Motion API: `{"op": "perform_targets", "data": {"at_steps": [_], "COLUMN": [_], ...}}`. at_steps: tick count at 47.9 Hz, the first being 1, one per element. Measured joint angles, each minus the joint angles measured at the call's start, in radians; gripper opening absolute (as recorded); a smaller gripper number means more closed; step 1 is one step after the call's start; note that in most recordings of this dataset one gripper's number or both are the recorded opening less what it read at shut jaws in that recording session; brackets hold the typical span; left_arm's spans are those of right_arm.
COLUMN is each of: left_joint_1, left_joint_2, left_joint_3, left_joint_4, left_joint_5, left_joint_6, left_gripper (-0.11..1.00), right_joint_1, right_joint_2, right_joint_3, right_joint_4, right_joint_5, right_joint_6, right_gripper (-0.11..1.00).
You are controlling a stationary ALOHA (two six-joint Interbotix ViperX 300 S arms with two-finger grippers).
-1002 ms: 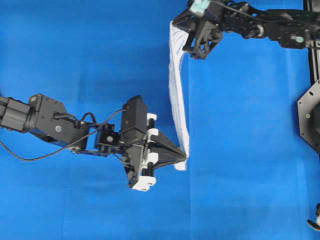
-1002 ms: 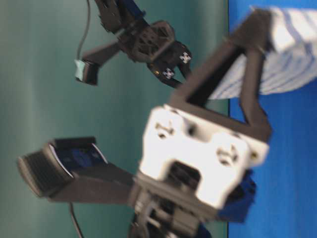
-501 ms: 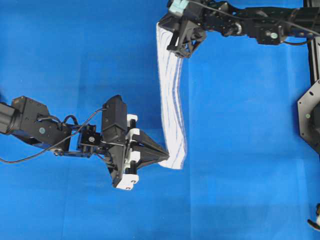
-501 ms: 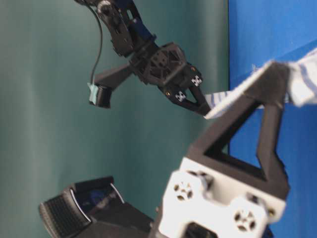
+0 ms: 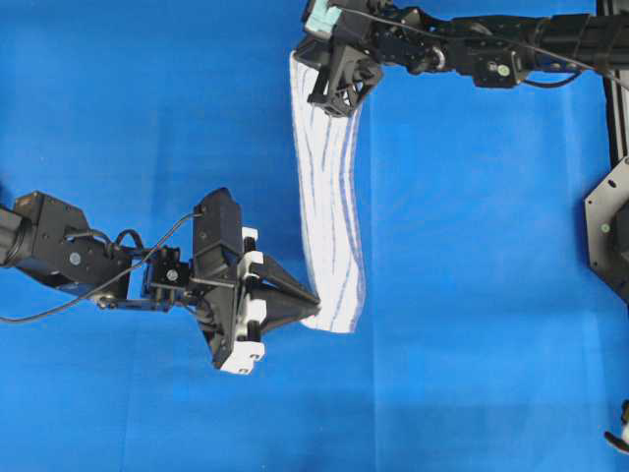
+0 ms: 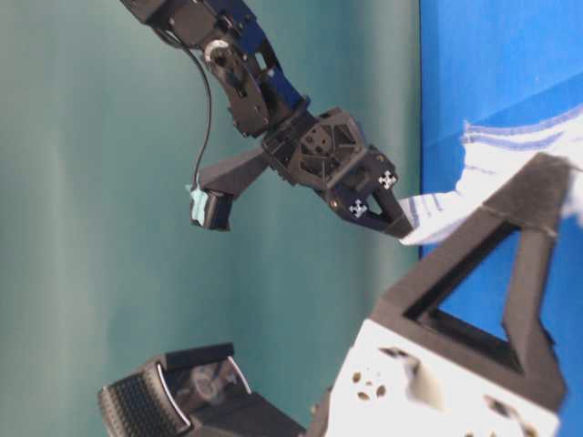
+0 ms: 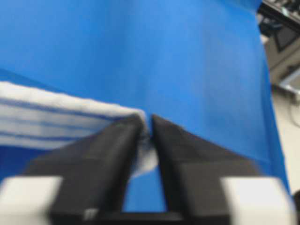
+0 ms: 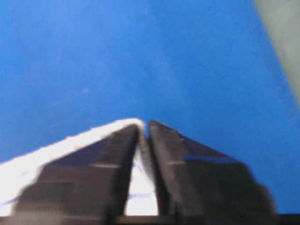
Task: Fold the blue towel.
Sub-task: 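Lay the vertical strip down and open both grippers, withdrawing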
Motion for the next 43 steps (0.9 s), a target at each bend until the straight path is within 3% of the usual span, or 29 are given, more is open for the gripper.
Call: {"op": "perform_targets", "data": {"at_steps": [7, 11, 18, 26, 37, 43], "left_joint_1": [-0.014, -0.012, -0.011, -0.012, -0.008, 0.035], "left_joint_2": [-0.002, -0.009, -0.048, -0.15, -0.313, -0.376], "left_joint_3": [0.003, 0.011, 0.029, 0.066, 0.107, 0.126], "left_joint_4": [-0.031, -0.035, -0.037, -0.037, -0.035, -0.031], "left_joint_5": [0.031, 0.057, 0.109, 0.206, 0.287, 0.316], "left_joint_6": [0.0, -0.003, -0.021, -0.023, 0.002, 0.046], "left_gripper": [0.72, 0.86, 0.78, 0.77, 0.77, 0.77], "right_joint_1": [0.003, 0.009, 0.014, 0.009, 0.011, 0.017], "right_joint_2": [0.017, 0.017, 0.017, -0.002, -0.153, -0.259], "right_joint_3": [-0.023, -0.031, -0.032, -0.029, 0.035, 0.103], "right_joint_4": [-0.021, -0.028, -0.034, -0.038, -0.04, -0.04], "right_joint_5": [-0.003, -0.006, -0.006, 0.012, 0.075, 0.08], "right_joint_6": [0.0, 0.0, 0.0, 0.0, 0.002, 0.012], "right_gripper": [0.76, 0.89, 0.87, 0.87, 0.86, 0.86]}}
